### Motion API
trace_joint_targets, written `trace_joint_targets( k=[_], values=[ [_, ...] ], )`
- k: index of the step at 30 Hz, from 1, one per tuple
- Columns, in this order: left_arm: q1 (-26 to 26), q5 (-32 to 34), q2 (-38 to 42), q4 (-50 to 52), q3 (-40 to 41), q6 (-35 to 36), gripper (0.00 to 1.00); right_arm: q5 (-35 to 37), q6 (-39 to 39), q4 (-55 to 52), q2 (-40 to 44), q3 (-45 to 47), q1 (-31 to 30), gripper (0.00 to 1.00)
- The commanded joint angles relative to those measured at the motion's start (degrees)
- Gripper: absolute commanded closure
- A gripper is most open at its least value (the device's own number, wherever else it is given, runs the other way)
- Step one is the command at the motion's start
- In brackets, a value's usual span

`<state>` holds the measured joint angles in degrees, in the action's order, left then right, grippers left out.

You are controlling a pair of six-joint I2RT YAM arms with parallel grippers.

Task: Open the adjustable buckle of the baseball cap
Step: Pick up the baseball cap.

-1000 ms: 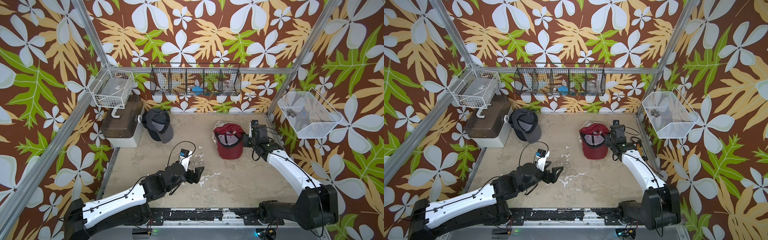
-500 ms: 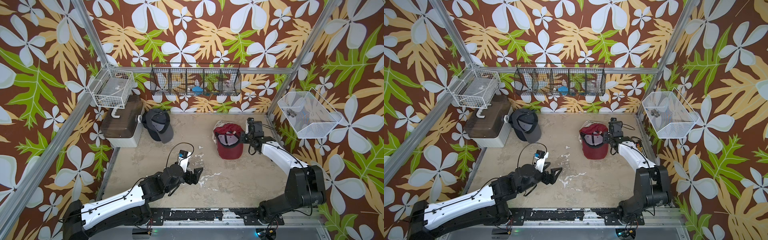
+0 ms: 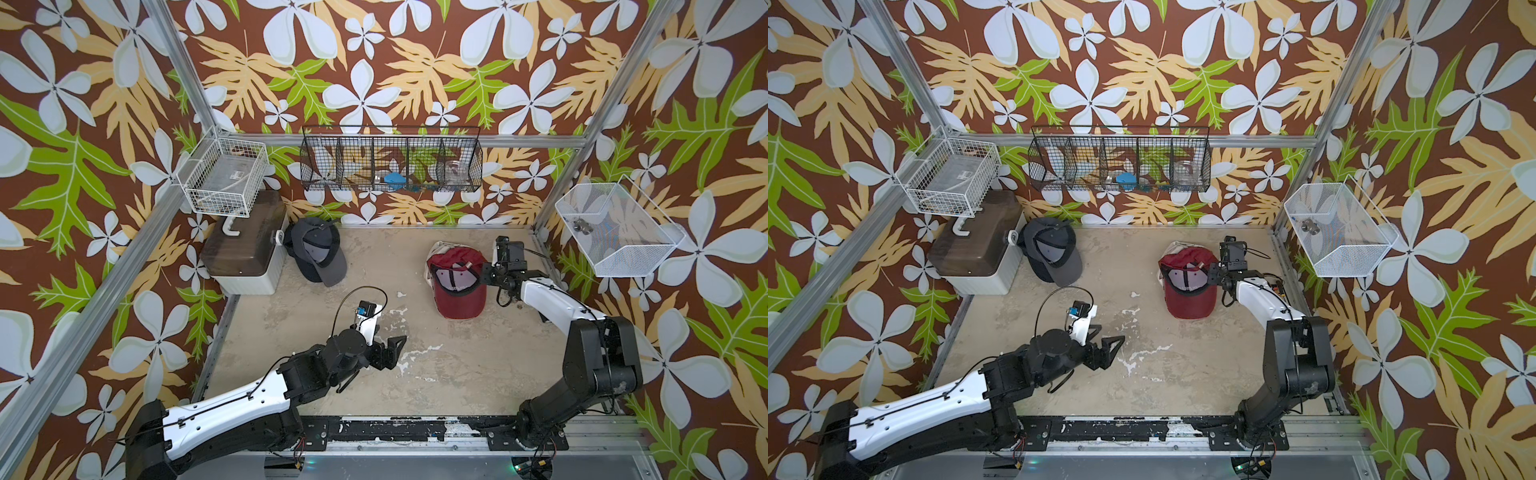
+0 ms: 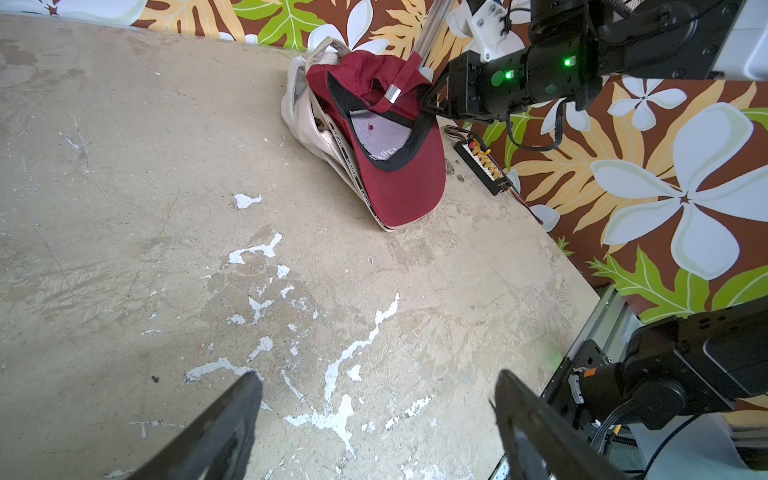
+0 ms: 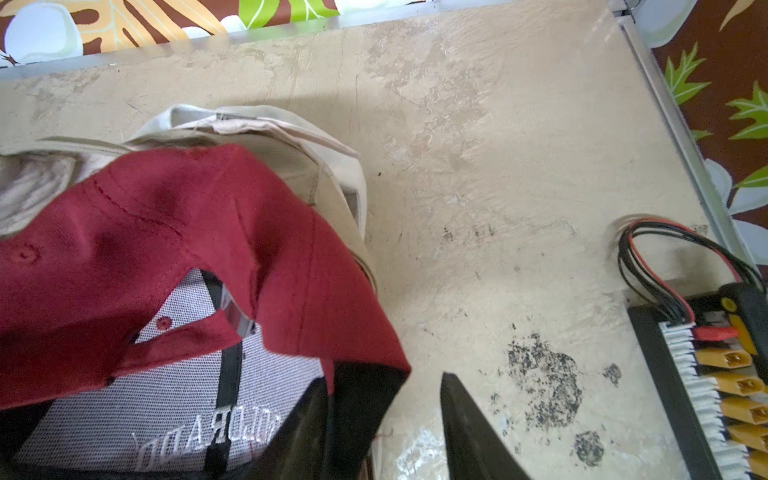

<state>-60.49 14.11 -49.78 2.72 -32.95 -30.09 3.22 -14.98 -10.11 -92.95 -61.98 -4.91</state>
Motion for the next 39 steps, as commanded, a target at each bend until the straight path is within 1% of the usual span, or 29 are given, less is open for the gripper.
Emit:
trace_joint_targets(
  k=[1,7,19,25,29,39],
  values=[
    [-0.14,-0.54,-0.23,-1.38,-0.1,-0.6,0.11,-1.55,-0.74,2.16,-0.78,-0.73,0.06,0.54],
    [-0.11,-0.57,-0.1,-1.29,-0.1,-0.85,0.11,-3.62,-1.28,3.34,-2.05,-1.21,0.34,0.62],
    [-0.08,-0.66,-0.34,-1.49,-0.01,-1.11,0.12,-3.13,-1.19,2.38,-0.52,-1.76,0.34,0.88],
    [-0.08,-0.99,-0.32,-1.75,-0.01,-1.22,0.12,-4.86,-1.19,2.73,1.55,-1.25,0.34,0.99],
    [-0.11,-1.11,-0.29,-1.85,-0.18,-1.26,0.12,-7.28,-1.17,1.84,3.8,-0.93,0.02,1.0],
    [-0.73,-1.28,-0.32,-1.68,-1.48,-1.2,0.13,-8.23,-0.48,-1.31,13.68,0.8,-3.59,1.0]
  ],
)
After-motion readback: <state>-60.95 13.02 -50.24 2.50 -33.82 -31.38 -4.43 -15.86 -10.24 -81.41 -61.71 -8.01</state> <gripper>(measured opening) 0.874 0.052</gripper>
